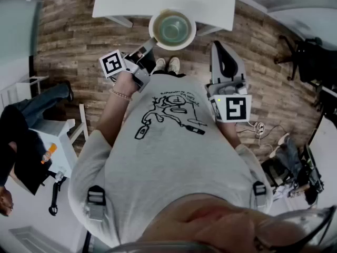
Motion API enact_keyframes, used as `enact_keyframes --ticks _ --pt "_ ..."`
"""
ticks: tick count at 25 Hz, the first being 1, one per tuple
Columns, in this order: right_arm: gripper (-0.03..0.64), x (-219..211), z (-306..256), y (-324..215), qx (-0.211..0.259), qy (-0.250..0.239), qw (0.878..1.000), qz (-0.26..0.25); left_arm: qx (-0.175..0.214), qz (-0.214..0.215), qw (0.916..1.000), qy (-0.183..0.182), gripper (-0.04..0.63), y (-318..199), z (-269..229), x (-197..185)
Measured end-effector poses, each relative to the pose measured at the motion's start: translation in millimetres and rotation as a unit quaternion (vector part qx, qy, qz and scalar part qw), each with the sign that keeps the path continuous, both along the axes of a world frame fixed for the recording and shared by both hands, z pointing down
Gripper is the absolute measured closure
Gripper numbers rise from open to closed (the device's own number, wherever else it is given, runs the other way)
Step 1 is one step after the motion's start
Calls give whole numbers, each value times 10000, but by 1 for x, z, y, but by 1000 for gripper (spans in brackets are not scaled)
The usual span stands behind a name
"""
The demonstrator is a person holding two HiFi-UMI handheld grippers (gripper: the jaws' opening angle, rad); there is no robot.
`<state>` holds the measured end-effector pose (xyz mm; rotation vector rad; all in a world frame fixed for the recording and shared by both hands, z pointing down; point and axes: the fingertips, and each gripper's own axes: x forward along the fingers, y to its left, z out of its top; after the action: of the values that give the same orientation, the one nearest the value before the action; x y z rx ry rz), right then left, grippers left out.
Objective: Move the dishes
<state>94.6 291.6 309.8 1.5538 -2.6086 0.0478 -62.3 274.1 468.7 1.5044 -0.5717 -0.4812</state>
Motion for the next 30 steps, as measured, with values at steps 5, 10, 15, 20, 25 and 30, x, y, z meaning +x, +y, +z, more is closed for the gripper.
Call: enact_keyframes --ticks 5,10,15,20,25,30 --pt "583 5 -2 3 73 25 10000 -18 -7 -35 10000 -12 588 4 -2 3" --pt "581 14 -3 1 30 -137 9999 -36 -13 -81 10000 -7 588 2 -4 10" --pt "581 25 -4 -6 114 -142 9998 -52 -14 -106 9999 -50 588 -2 -1 18" --pt "580 41 -3 -13 124 -137 9998 -79 -35 -147 9999 -53 588 -8 0 34" --pt "580 48 -1 -26 104 -117 9998 -157 -54 -216 9997 -42 588 -18 1 42" --pt "580 51 0 -39 83 -118 9996 -230 -66 -269 9996 -56 588 -29 1 45"
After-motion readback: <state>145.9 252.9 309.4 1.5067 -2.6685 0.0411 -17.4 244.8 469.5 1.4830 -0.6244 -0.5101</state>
